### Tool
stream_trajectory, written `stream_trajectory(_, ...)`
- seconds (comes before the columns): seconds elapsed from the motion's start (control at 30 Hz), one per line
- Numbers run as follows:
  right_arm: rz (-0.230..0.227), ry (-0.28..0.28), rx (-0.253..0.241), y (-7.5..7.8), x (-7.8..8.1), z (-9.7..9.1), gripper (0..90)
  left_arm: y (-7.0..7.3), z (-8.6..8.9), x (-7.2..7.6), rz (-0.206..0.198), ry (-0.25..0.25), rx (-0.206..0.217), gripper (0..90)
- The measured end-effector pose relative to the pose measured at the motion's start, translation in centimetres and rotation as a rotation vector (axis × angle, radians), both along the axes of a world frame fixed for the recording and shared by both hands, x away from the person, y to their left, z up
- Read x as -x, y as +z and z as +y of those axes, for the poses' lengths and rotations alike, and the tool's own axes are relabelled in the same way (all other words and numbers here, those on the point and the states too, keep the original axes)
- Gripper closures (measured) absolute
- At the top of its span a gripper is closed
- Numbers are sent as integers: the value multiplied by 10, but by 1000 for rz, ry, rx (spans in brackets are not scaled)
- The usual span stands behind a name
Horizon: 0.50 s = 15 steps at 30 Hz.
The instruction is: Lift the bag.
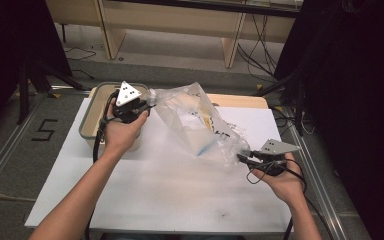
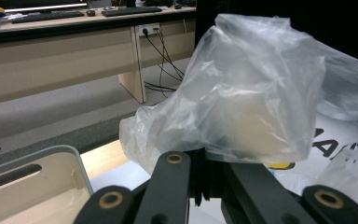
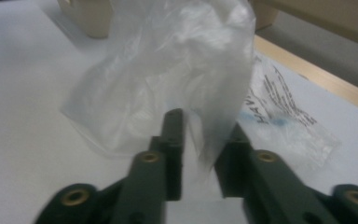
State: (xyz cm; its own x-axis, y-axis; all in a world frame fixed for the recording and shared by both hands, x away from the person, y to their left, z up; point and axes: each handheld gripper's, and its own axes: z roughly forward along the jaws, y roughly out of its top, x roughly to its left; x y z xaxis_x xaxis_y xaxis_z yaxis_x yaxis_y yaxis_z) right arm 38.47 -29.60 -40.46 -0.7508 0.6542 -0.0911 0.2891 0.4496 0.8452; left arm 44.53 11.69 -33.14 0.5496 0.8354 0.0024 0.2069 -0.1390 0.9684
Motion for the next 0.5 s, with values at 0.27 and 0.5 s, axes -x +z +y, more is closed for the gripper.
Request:
stream_trajectory(0.27, -61, 13, -136, 34, 9, -10, 900, 7, 4, 9, -22, -2, 12, 890)
stream_trajectory(0.5, -124, -3, -224, 66, 12, -14, 900, 24, 6, 20, -56, -4, 40, 890)
